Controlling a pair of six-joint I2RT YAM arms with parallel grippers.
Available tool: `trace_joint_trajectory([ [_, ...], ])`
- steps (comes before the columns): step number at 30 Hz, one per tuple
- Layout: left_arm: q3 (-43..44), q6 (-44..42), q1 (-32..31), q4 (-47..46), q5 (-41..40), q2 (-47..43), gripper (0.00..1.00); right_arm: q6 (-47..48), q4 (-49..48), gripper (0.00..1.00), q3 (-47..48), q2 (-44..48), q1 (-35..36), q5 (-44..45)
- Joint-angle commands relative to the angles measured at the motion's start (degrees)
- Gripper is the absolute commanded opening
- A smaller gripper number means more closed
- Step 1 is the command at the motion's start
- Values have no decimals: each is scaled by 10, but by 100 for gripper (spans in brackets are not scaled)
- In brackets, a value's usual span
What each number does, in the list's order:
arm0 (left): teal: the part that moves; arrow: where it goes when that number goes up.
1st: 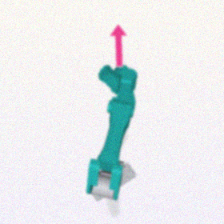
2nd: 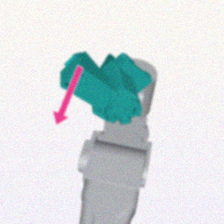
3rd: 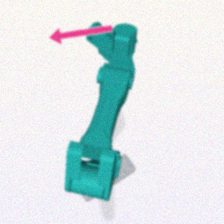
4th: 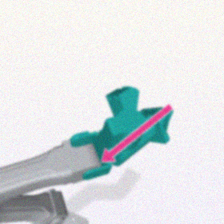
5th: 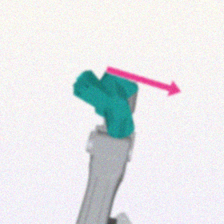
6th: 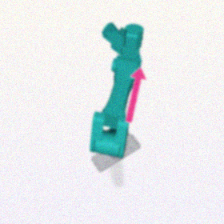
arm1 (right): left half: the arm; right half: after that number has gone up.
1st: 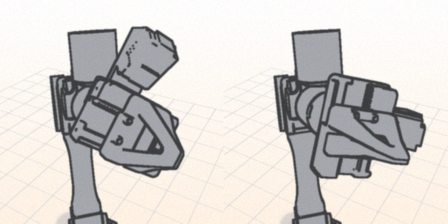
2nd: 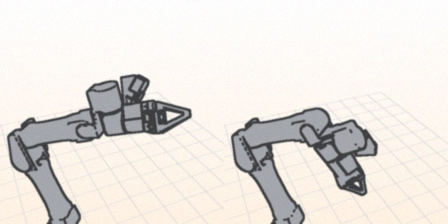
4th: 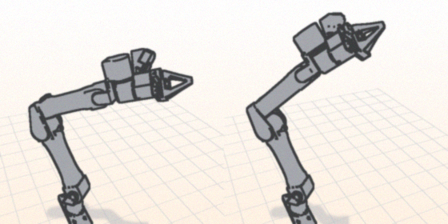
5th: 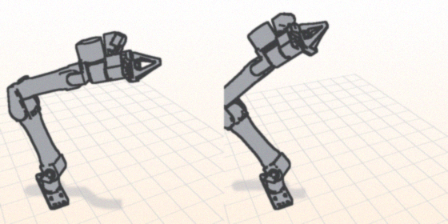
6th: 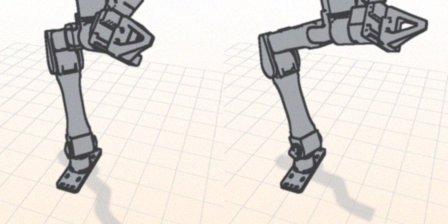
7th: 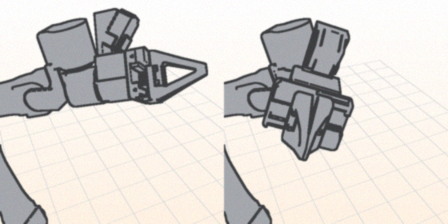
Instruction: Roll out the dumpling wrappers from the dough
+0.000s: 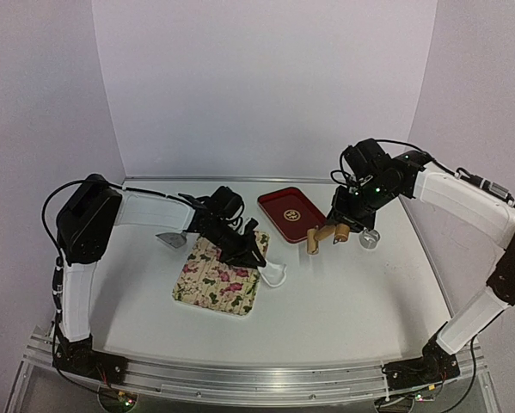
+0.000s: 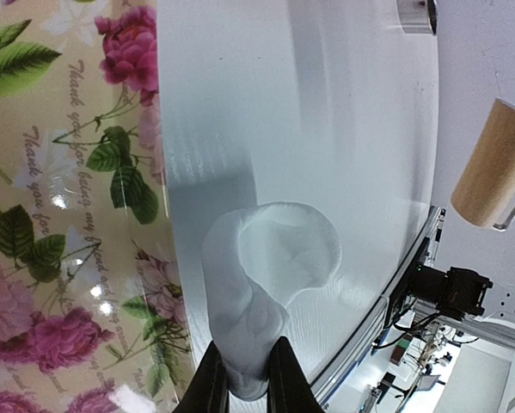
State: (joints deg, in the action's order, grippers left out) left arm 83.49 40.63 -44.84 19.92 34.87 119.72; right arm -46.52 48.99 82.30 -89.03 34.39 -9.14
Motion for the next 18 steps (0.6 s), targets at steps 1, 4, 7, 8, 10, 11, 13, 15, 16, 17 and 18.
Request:
trace_joint_trajectory([
  [1, -14, 0, 2, -31, 8, -56, 9, 5, -10, 0, 19, 1, -3, -6],
  [4, -17, -8, 4, -21, 8, -76, 8, 5, -10, 0, 26, -2, -3, -10],
  [7, -31, -22, 14, 2, -11, -110, 8, 9, -10, 0, 32, -5, -3, -16],
  [8, -40, -27, 22, 11, -16, -123, 8, 12, -10, 0, 35, -5, -3, -18],
  [10, -66, -36, 41, 16, -18, -146, 8, 18, -10, 0, 39, -9, -3, -26],
  [11, -82, -41, 52, 16, -17, -157, 8, 22, -10, 0, 41, -11, -3, -31],
  [13, -109, -53, 72, 15, -7, -167, 8, 27, -11, 0, 46, -18, -3, -41],
  [15, -124, -72, 85, 15, -3, -168, 8, 36, -11, 0, 56, -27, -3, -53],
  [16, -127, -84, 90, 18, -5, -167, 8, 44, -11, 0, 62, -33, -2, -62],
  [17, -129, -94, 94, 21, -9, -164, 8, 52, -11, 0, 69, -39, -1, -71],
  [18, -128, -103, 98, 27, -14, -160, 9, 61, -11, 0, 78, -46, 0, -78],
])
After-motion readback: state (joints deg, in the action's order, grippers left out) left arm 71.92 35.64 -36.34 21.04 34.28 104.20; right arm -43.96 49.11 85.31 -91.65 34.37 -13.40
